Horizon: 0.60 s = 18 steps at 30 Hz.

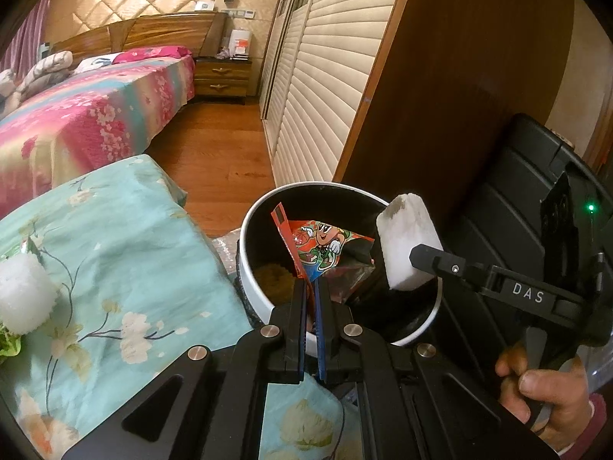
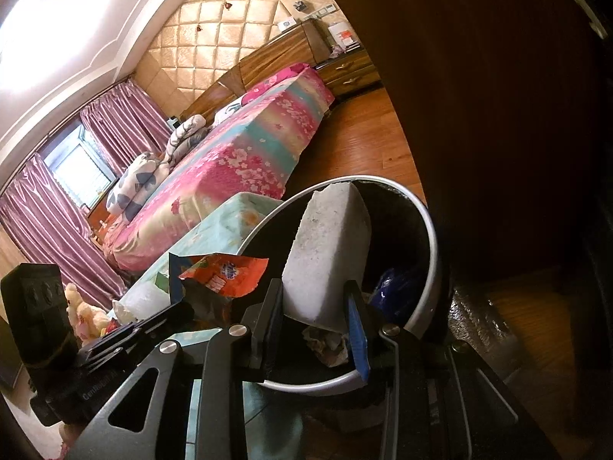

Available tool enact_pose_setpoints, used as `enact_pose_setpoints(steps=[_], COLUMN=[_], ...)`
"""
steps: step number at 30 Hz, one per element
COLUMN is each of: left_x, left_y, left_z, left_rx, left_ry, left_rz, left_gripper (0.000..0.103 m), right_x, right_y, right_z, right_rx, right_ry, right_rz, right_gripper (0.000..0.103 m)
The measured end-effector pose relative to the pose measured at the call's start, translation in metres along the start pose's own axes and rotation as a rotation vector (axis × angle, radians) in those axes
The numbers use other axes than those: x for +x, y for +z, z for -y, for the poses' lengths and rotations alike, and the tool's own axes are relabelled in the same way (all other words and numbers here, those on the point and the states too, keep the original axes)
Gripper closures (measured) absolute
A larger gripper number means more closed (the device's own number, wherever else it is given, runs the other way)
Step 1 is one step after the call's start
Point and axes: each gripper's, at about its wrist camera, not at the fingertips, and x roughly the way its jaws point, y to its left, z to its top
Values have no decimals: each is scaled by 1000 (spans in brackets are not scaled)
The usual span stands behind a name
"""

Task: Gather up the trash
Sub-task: 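Carry the wrapper and foam block with both tools over the trash bin, then open both tools to drop the wrapper and foam block into the bin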

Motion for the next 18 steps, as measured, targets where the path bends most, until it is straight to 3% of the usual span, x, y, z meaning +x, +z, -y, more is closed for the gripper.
enact_pose_setpoints(steps=[12,15,18], left_x=[3,0,-7], left_y=[0,-2,-6], left_z=[8,8,7], left_rx=[20,12,7], left_ry=[-3,-2,8], left_rz=[-6,-3,5], left_gripper=[98,84,79], right_x=[2,2,0], right_y=[7,10,9], right_z=[6,7,8], right_rx=[8,17,24], right_ry=[-20,-20,-17], right_rz=[-9,-4,7], right_gripper=[66,58,39])
